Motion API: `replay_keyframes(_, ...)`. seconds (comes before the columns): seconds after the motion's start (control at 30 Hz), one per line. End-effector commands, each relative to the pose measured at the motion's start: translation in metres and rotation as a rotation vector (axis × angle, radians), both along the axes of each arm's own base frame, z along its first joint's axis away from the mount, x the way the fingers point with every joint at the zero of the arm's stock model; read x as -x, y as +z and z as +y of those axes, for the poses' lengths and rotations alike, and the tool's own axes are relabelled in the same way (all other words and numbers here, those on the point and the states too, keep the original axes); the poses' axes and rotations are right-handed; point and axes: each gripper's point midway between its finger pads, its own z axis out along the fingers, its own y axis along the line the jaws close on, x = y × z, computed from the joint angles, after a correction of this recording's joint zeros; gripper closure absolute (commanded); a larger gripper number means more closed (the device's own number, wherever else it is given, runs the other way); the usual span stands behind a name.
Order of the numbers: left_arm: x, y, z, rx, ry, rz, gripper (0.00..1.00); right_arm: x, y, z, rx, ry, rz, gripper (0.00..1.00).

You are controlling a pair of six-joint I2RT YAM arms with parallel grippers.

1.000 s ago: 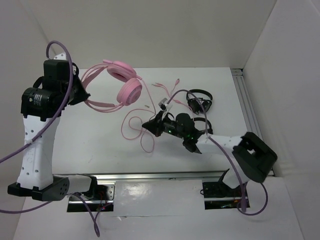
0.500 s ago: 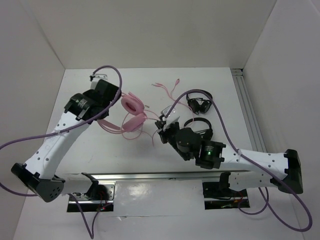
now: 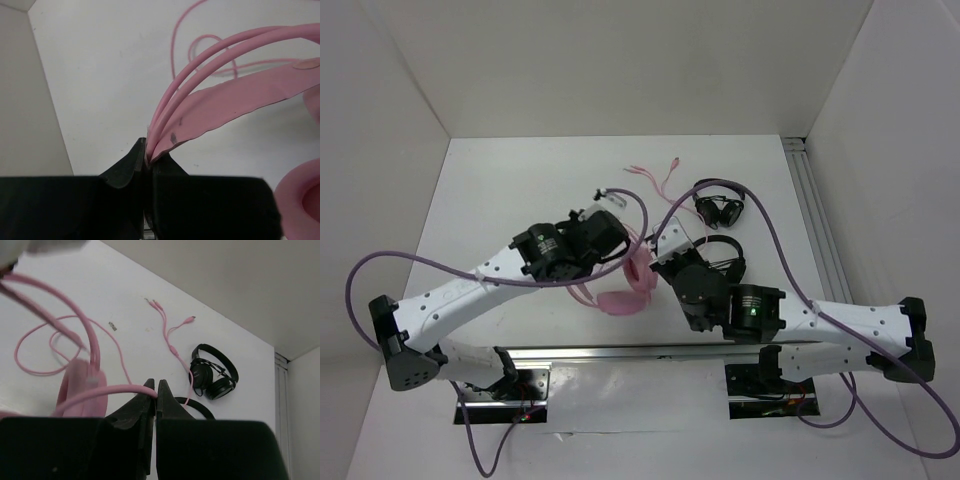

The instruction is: Wrap the headphones

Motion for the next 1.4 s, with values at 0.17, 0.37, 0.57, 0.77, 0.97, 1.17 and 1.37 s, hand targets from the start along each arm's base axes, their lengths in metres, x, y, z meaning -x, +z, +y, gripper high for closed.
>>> replay_keyframes(0.17,0.034,0.004,-0.060,0.088,-0.296,0.036,1.00,0.002,0.033,-0.029,-0.046,-0.049,-0.042,1.00)
replay_keyframes(0.37,0.060,0.010,-0.079,0.195,-0.481,0.115,1.00,0.006,0.030,-0.016,-0.068,0.041,-0.037,0.96)
replay_keyframes(0.57,0.074,0.025,-0.092,0.273,-0.579,0.145,1.00,0.008,0.023,0.003,-0.073,0.130,-0.009,0.96)
replay_keyframes(0.77,0.083,0.057,-0.090,0.370,-0.633,0.092,1.00,-0.003,0.008,0.005,-0.117,0.188,0.022,0.96)
replay_keyframes(0.97,0.095,0.119,-0.083,0.541,-0.696,-0.038,1.00,-0.018,-0.002,0.019,-0.157,0.327,0.087,0.96)
replay_keyframes(1.17,0.103,0.151,-0.071,0.650,-0.687,-0.102,1.00,-0.004,0.023,0.061,-0.294,0.626,0.077,0.92)
replay_keyframes(1.37,0.102,0.172,-0.072,0.732,-0.661,-0.139,1.00,-0.007,0.032,0.095,-0.445,0.855,0.070,0.64)
